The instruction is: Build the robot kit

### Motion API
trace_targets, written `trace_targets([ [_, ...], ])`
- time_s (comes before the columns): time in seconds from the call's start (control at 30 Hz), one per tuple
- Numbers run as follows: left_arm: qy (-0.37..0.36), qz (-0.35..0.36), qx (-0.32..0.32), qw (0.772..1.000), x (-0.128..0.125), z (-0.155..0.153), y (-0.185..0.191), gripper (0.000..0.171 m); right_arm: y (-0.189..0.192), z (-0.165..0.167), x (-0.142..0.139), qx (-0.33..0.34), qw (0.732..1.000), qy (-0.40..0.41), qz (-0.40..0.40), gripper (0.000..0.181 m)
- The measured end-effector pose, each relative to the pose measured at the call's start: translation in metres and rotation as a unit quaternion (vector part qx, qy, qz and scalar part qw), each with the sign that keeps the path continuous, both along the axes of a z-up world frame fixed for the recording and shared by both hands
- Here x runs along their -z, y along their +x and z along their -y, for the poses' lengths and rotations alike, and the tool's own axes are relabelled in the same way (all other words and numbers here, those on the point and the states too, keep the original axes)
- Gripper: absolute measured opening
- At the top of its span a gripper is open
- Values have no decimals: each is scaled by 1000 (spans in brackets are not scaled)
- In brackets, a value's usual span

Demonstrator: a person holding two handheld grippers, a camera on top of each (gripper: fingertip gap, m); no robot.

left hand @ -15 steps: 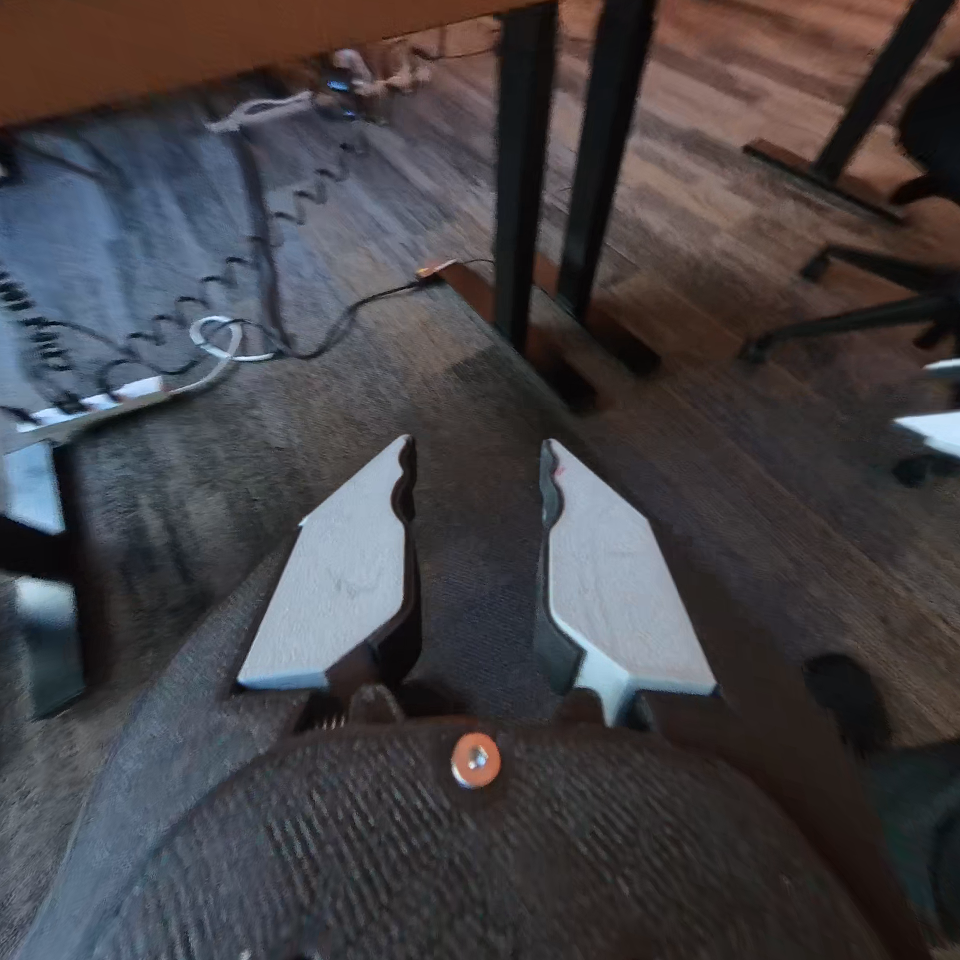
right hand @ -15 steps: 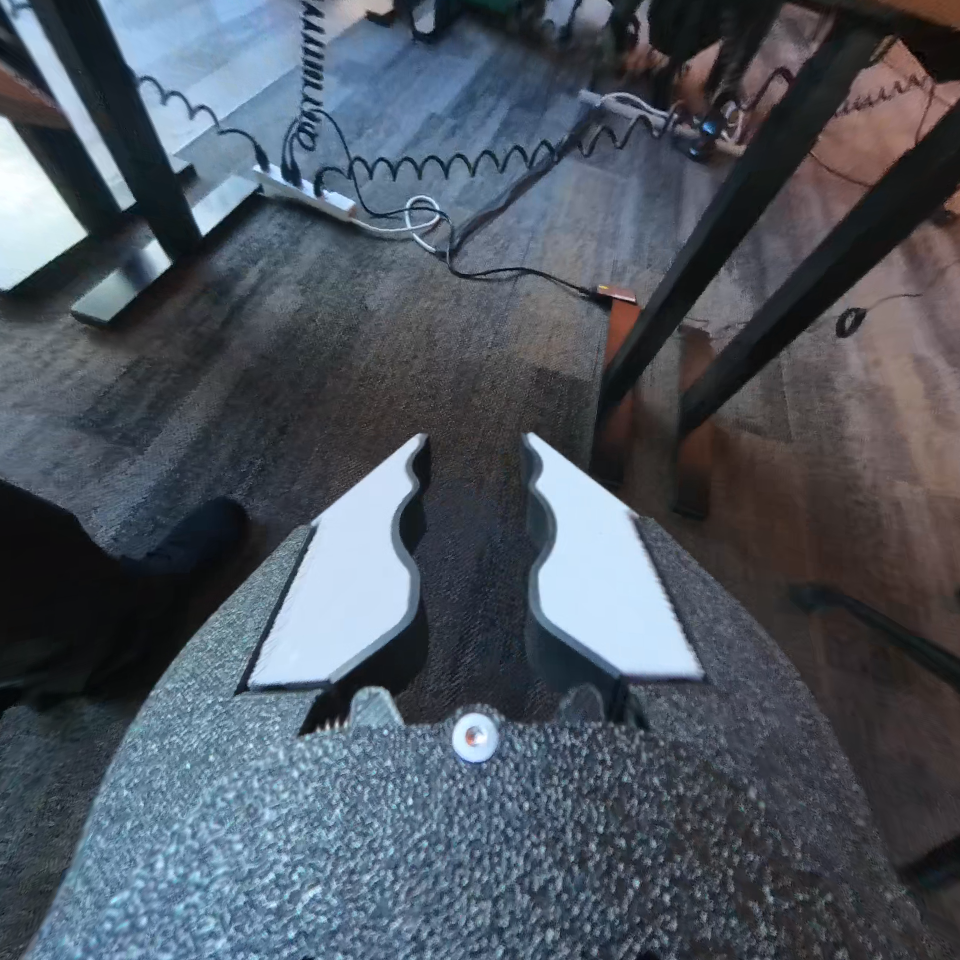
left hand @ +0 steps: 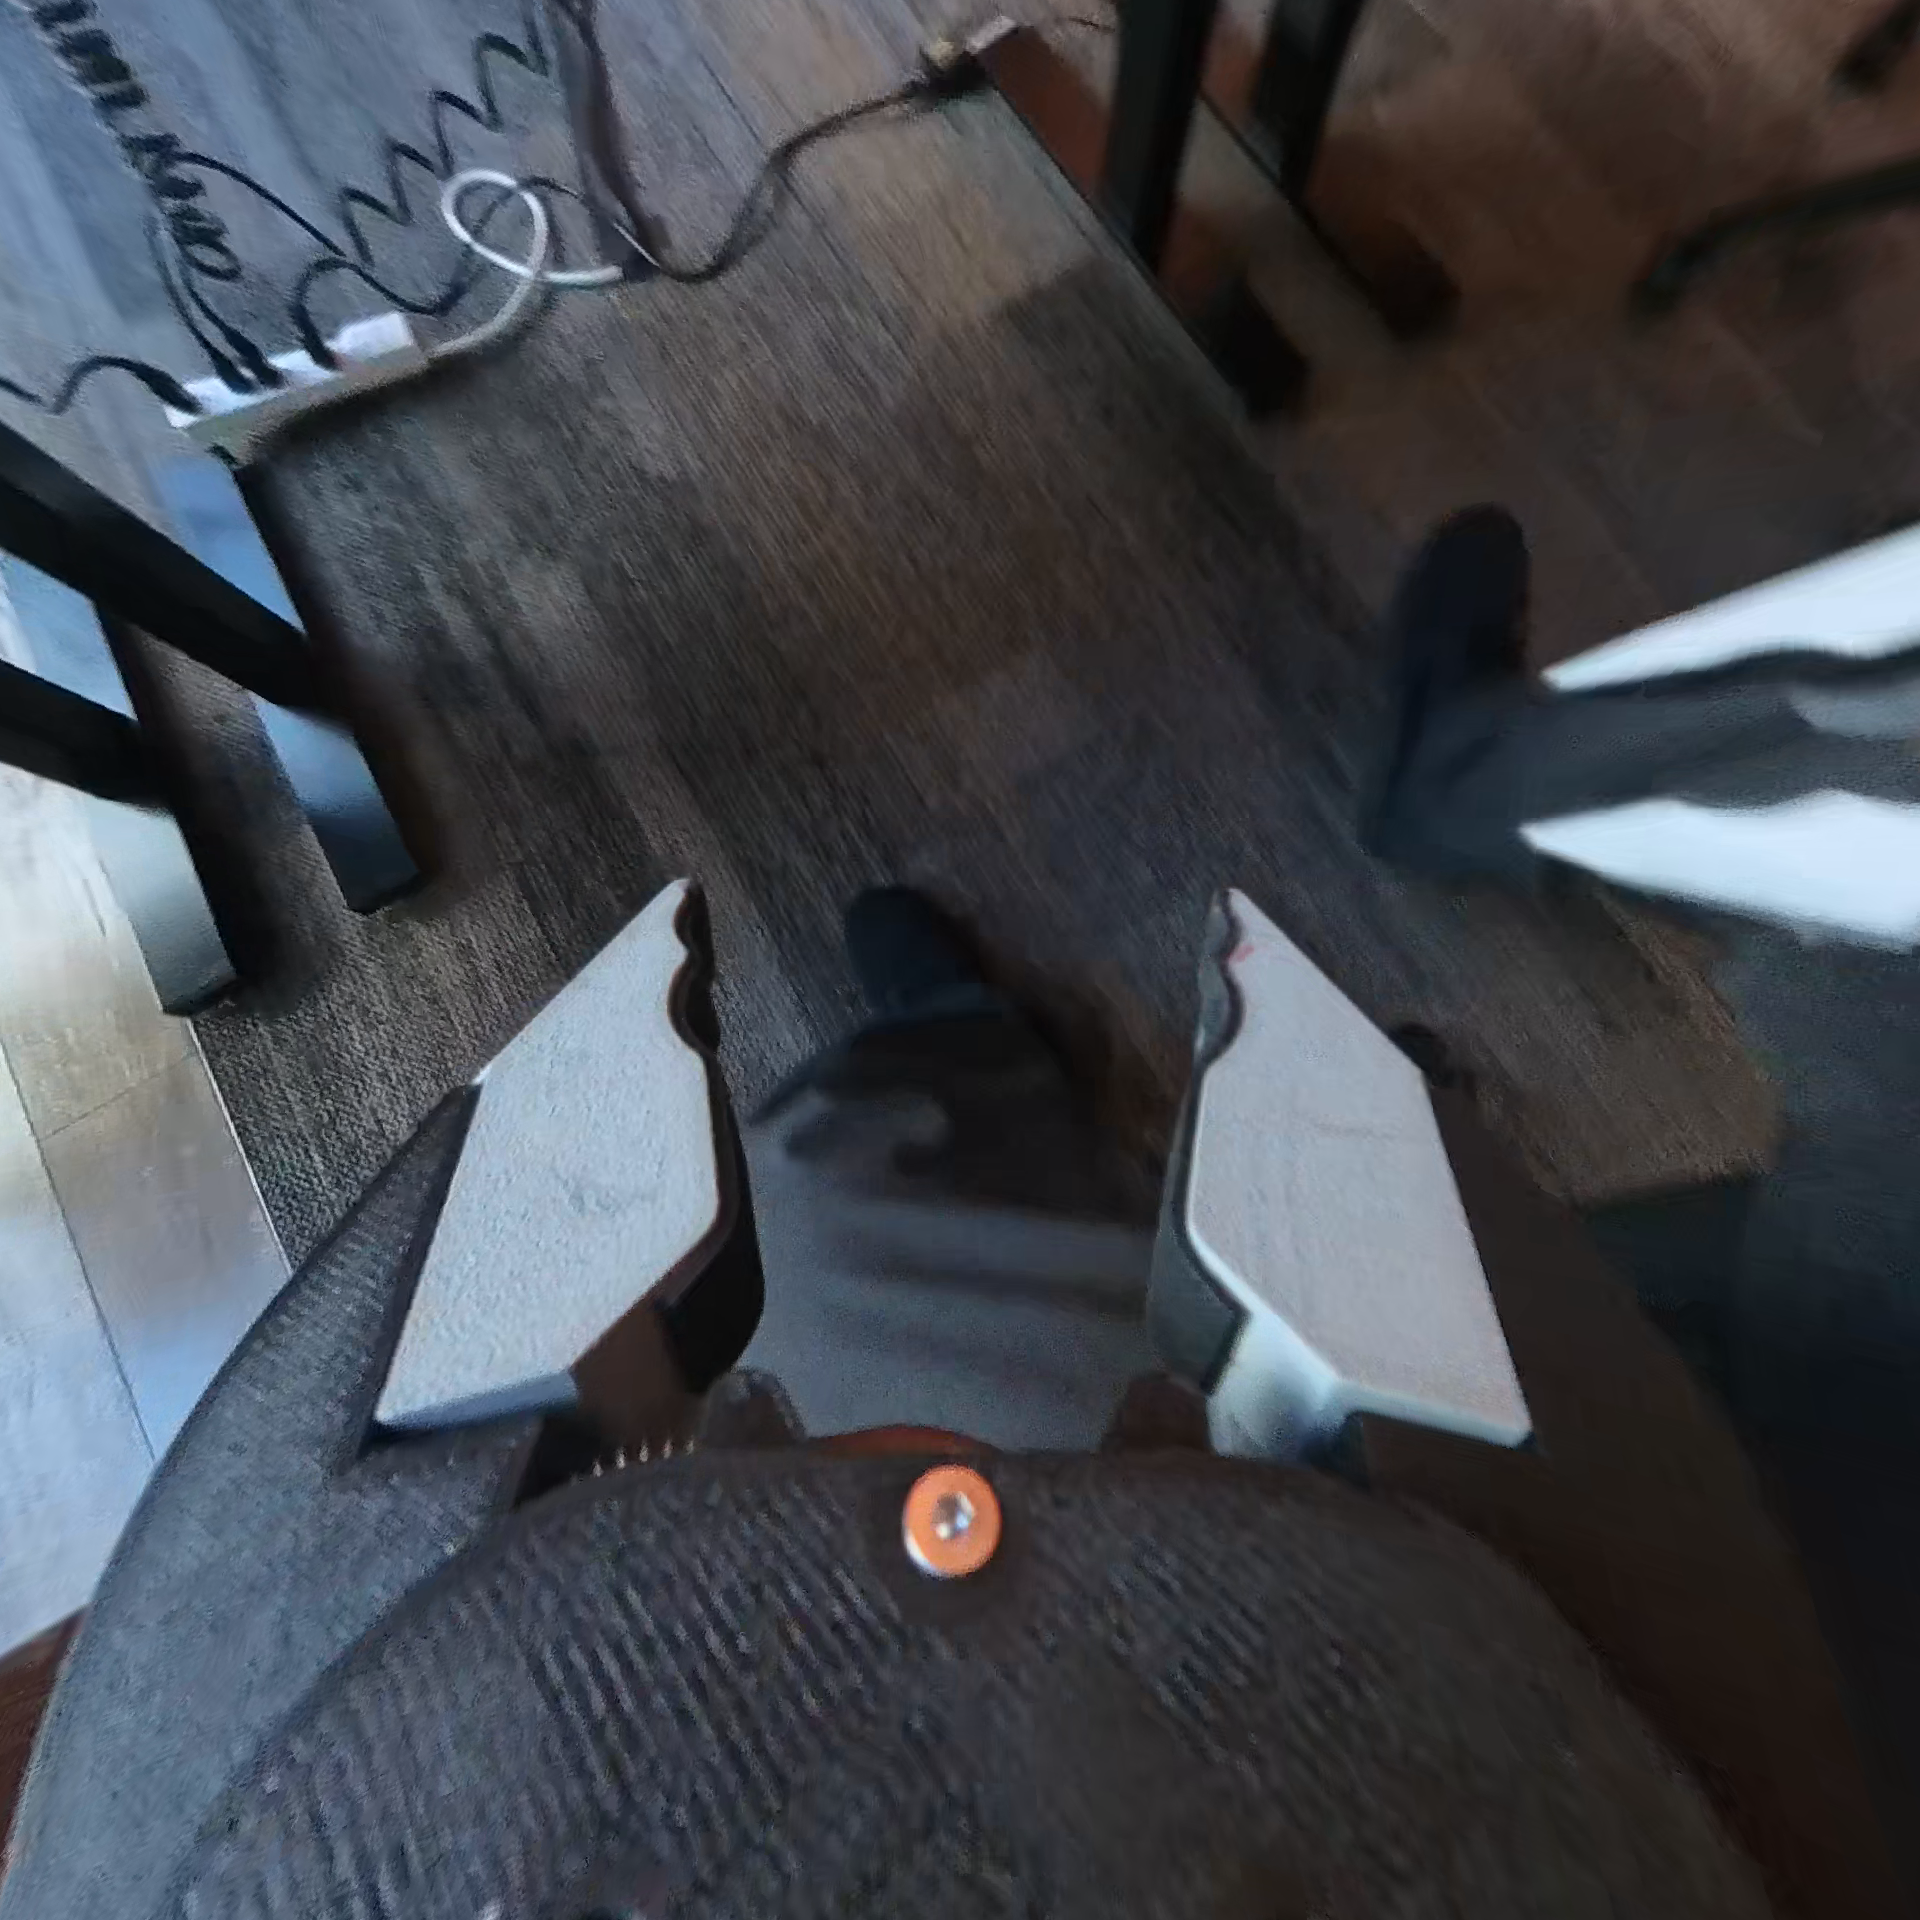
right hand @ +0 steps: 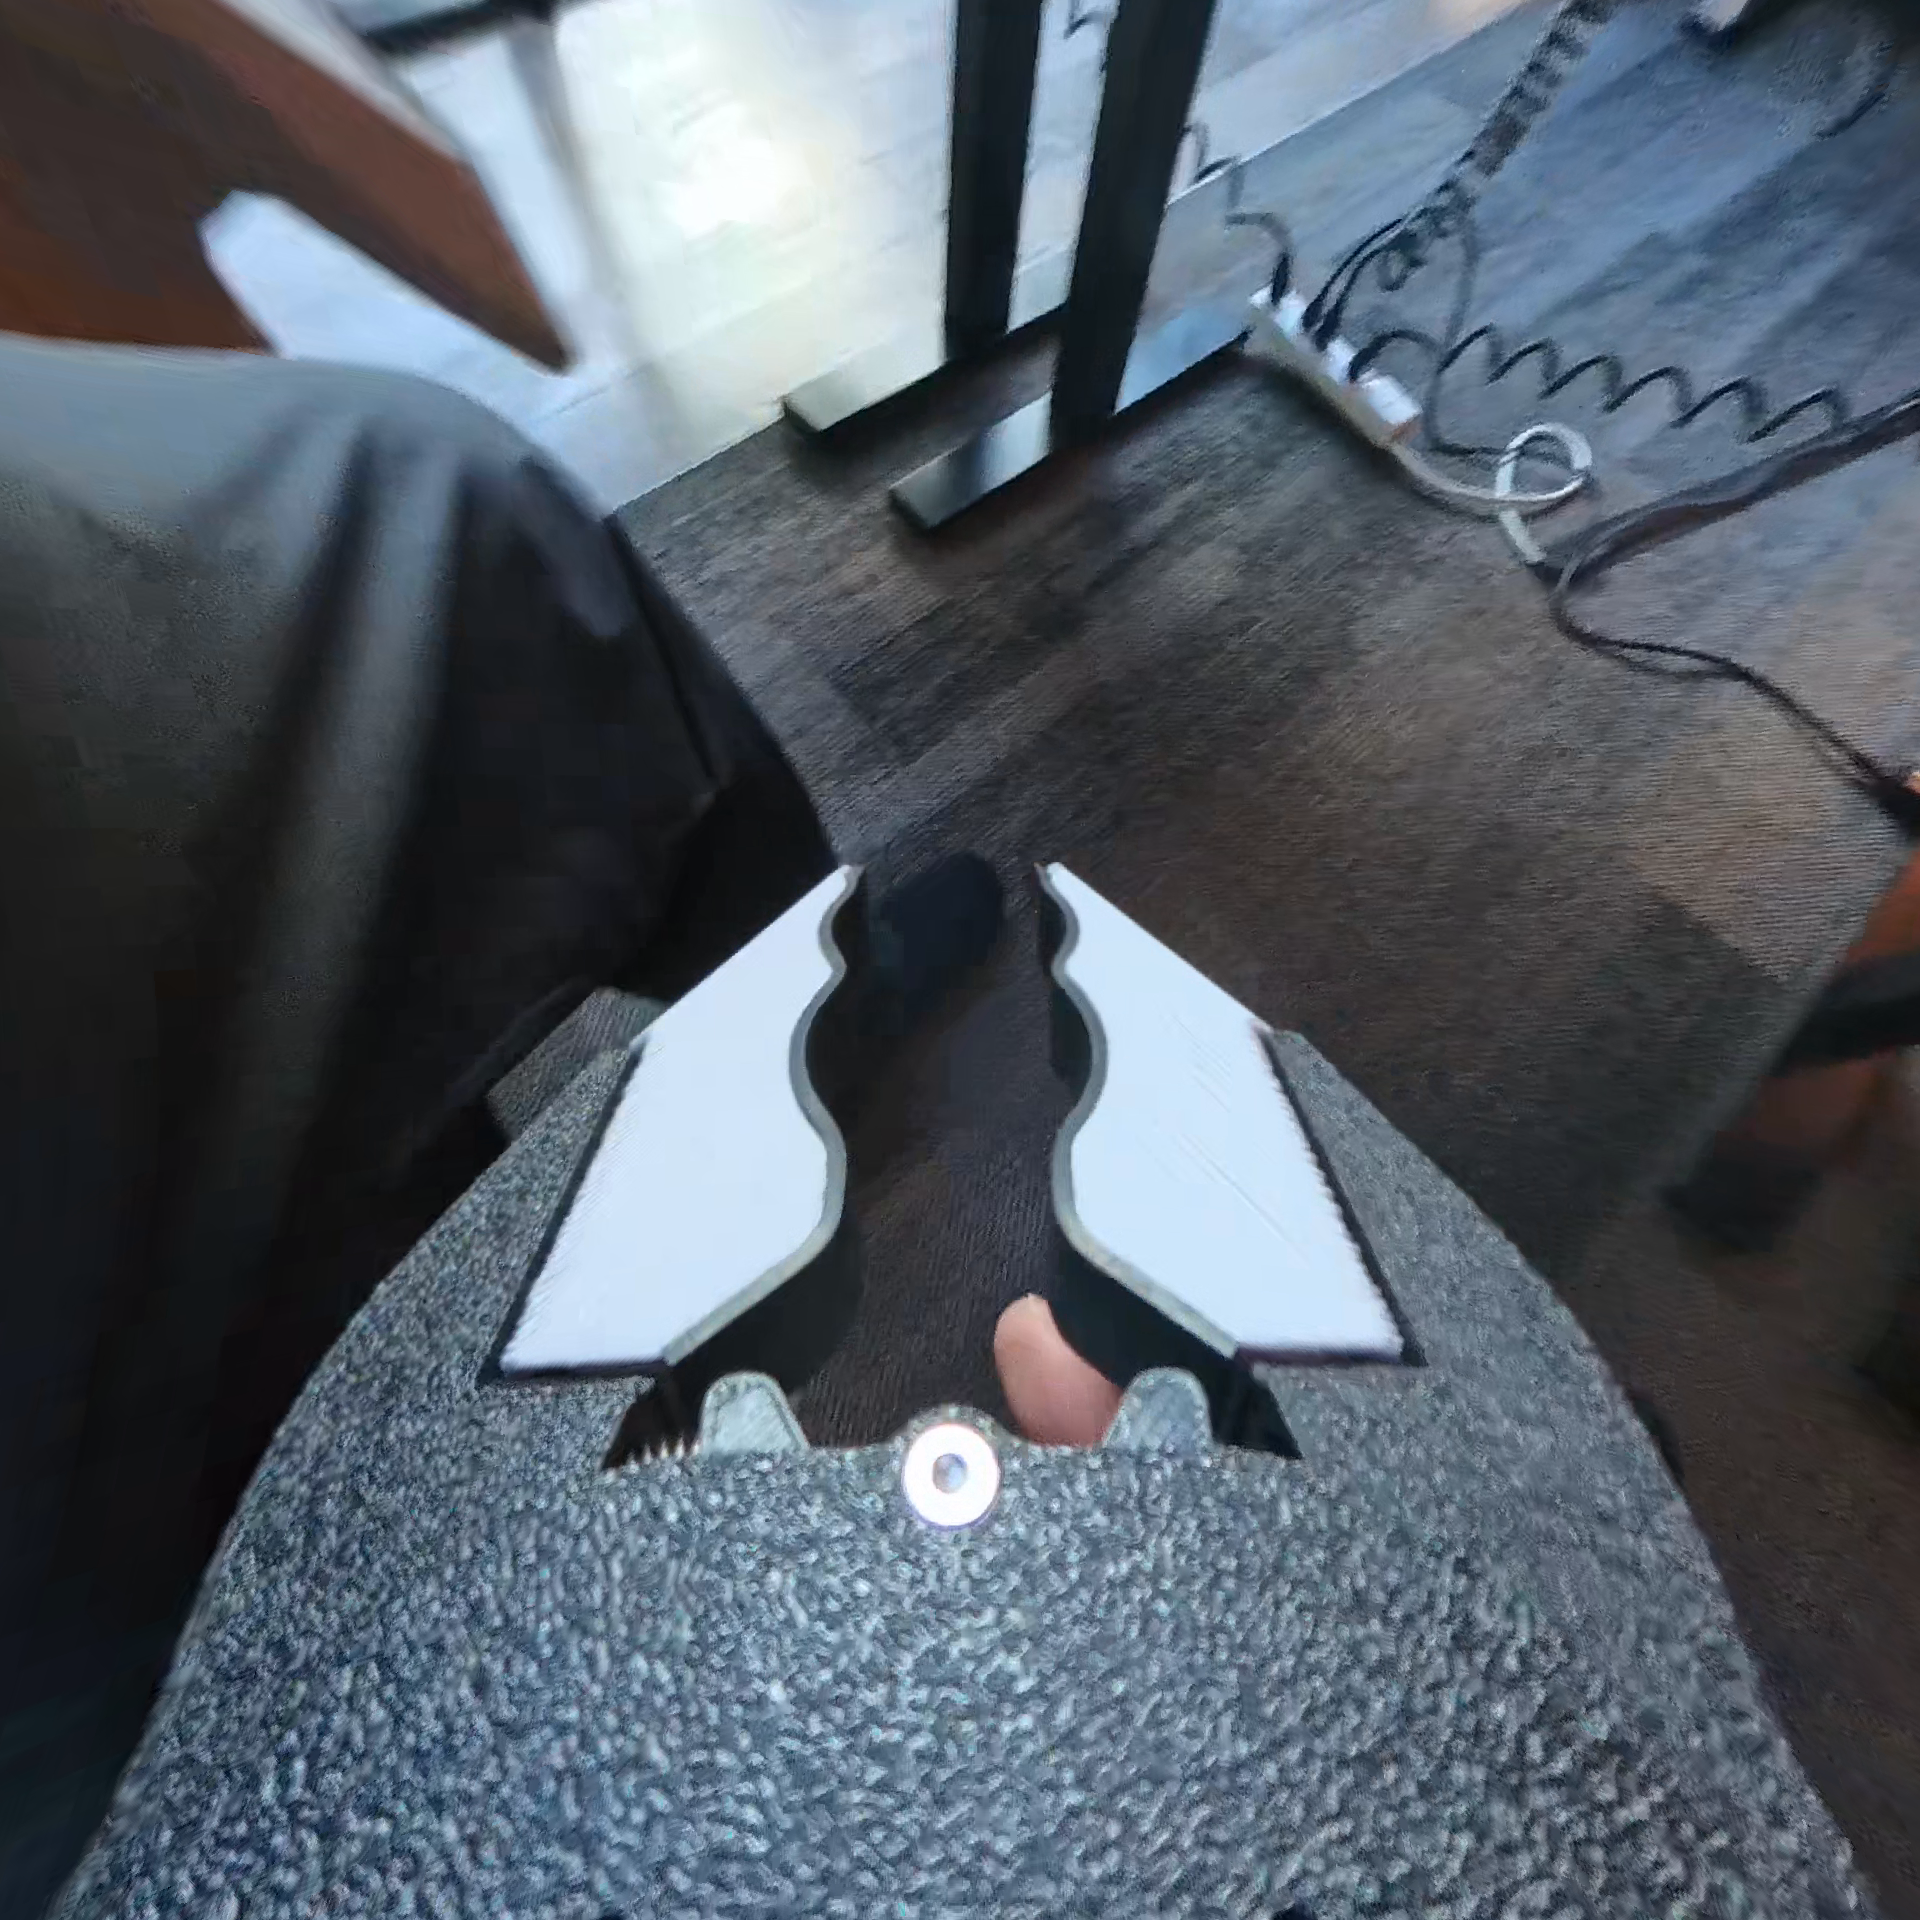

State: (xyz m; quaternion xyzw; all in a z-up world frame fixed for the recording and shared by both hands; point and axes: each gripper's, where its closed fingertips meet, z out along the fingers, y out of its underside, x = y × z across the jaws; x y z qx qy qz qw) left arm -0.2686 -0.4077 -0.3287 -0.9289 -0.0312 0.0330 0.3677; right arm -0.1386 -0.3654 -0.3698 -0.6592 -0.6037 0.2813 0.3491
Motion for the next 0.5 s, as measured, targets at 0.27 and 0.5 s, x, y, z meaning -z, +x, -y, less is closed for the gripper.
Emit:
trace_targets([
  [0.27,49,53,-3,997,-13,89,38,85,9,42,5,-85,993,-82,18,36],
  [0.5,9,48,-49,998,12,101,6,79,-23,18,7,-95,995,-33,-13,56],
])
